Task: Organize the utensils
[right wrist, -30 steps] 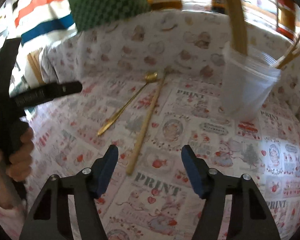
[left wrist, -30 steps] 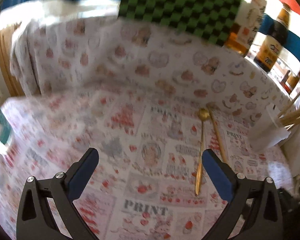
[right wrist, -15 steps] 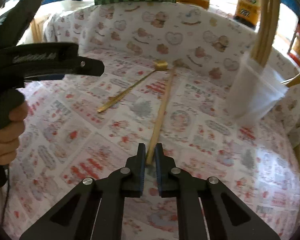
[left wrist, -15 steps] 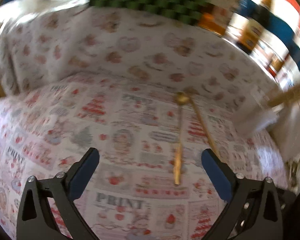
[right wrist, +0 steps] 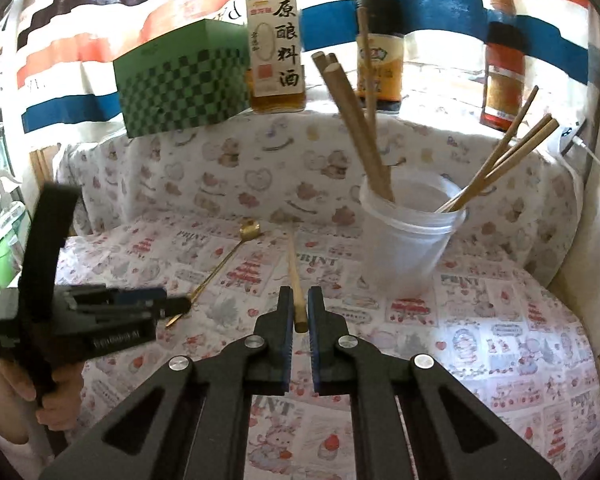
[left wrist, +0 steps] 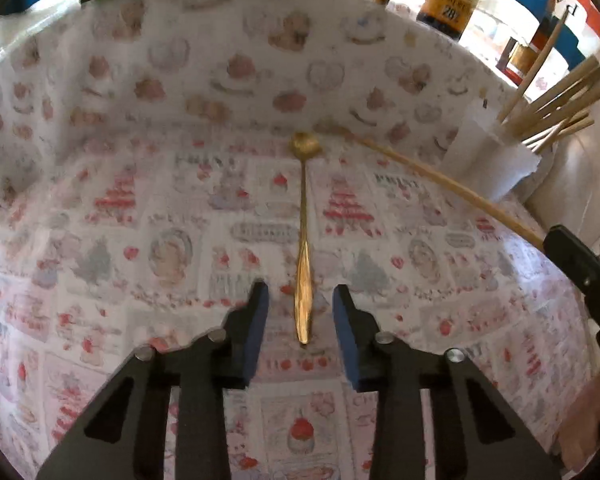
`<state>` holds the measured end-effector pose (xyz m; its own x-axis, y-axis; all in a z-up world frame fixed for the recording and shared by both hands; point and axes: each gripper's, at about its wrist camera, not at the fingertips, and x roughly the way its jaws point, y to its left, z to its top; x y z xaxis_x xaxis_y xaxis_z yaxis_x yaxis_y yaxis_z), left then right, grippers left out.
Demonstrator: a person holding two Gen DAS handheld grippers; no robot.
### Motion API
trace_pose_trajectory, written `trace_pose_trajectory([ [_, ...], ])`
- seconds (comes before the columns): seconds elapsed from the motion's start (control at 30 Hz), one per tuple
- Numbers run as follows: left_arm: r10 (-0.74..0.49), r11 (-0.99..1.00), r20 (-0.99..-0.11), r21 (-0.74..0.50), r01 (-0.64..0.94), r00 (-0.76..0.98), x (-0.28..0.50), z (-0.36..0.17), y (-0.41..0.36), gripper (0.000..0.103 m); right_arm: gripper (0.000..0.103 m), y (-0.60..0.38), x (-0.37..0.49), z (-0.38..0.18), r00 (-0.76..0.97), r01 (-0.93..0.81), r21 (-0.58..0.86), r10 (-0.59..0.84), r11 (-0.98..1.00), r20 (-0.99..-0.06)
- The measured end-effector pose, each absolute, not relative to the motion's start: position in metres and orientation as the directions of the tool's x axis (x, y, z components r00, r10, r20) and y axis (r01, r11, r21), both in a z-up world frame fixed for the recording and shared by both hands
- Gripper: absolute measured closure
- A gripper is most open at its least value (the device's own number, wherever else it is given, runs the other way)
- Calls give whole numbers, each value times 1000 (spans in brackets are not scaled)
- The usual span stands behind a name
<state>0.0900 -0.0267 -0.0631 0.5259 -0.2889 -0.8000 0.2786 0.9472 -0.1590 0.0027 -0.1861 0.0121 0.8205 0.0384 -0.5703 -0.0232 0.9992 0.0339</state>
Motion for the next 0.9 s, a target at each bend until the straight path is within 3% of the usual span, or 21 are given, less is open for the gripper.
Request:
trace_pose_trajectory([
  [0.1, -320, 936, -812, -193, 294, 488, 84, -61, -30, 79, 95, -187, 5, 12, 816, -22, 49, 46, 999, -577],
  [0.17, -255, 950, -820, -115, 290, 513, 80, -61, -35, 97, 95, -188, 8, 12, 817, -19, 49, 44, 999, -574],
  [0.33, -269, 948, -815, -129, 291, 513, 77, -57, -31, 103, 95, -187, 5, 9, 819, -15, 52, 42, 999, -572],
  [0.6, -348, 930, -706, -178, 320, 617, 59, -23, -9, 103, 95, -197, 4, 12, 824, 7, 94, 47, 996, -564],
  [0.73, -310, 942, -674, -121, 314, 671, 54, -20, -16, 103, 95, -202, 3, 16, 832, 30, 106, 34, 994, -554],
  [0.8, -277, 950, -671, -84, 301, 687, 54, -19, -17, 82, 95, -207, 3, 17, 834, 50, 110, 19, 993, -551],
  [0.83, -278, 950, -671, -84, 302, 687, 57, -21, -17, 63, 94, -210, 4, 17, 832, 65, 107, 5, 992, -555],
  [0.9, -283, 949, -673, -93, 302, 683, 65, -20, -17, 56, 93, -214, 7, 16, 824, 98, 102, -23, 990, -566],
])
